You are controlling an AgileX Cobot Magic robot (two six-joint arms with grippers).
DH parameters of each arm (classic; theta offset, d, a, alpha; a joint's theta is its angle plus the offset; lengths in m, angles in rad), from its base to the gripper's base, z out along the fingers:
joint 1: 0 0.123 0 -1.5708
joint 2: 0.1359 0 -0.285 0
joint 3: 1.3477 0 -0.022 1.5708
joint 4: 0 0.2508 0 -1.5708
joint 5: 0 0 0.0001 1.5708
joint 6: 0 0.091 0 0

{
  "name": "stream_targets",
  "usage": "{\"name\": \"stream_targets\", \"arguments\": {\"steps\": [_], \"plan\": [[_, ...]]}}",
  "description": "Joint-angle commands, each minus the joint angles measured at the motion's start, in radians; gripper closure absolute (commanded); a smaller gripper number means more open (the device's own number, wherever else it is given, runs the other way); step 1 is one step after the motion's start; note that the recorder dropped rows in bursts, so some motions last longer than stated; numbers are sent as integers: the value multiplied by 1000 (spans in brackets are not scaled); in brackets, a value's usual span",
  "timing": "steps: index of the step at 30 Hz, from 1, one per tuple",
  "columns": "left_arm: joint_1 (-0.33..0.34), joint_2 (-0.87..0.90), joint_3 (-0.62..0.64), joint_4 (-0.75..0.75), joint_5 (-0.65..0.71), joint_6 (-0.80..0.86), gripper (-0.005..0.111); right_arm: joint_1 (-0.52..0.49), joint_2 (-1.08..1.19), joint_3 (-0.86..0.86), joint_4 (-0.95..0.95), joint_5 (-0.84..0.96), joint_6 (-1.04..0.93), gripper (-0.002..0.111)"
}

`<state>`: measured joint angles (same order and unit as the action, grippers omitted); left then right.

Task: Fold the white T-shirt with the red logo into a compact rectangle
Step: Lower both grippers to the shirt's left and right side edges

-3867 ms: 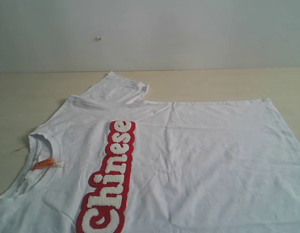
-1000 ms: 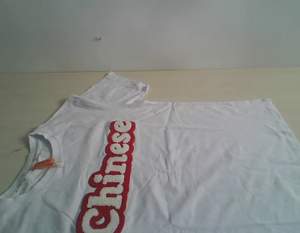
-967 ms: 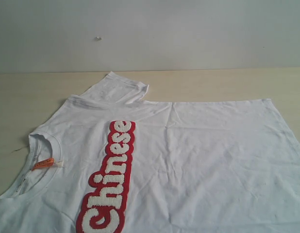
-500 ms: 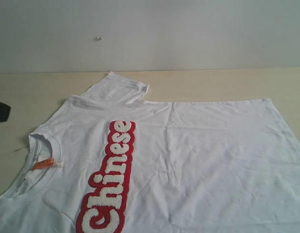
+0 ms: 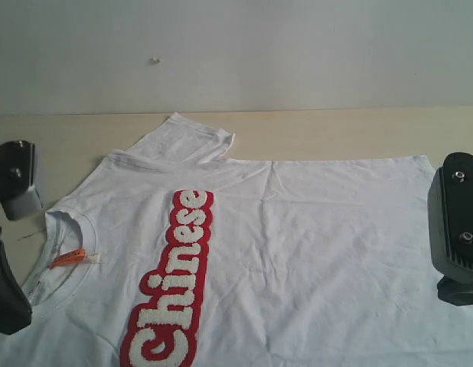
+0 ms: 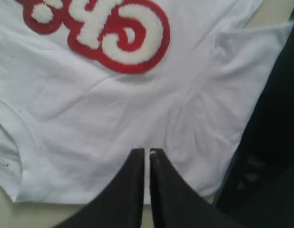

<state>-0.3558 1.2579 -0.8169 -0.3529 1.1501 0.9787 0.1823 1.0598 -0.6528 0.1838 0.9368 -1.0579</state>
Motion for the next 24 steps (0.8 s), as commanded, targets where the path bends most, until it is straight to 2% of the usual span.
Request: {"name": "stream_targets", "arguments": {"steps": [1,5,9,12,15,17,18,24], "plan": [[-84,5,4,153,-22,7,80,3,12,-13,-3,-15,-31,108],[-105,5,4,160,-86,4,48,3,12,-13,-3,-42,-31,106],[-105,5,4,162,-106,4,30,3,12,-13,-26,-73,-31,90],[-105,7,4,156,-109,4,20,3,12,-13,-45,-99,-31,69],[-105,9,4,127,-105,4,8,3,12,-13,-45,-111,-31,35],[-105,9,4,84,-109,4,2,3,12,-13,-45,-113,-31,9],[-105,9,4,70,-112,4,1,3,12,-13,-45,-113,-38,3],[-105,9,4,53,-160,8,1,3,12,-13,-45,-180,-42,4]]}}
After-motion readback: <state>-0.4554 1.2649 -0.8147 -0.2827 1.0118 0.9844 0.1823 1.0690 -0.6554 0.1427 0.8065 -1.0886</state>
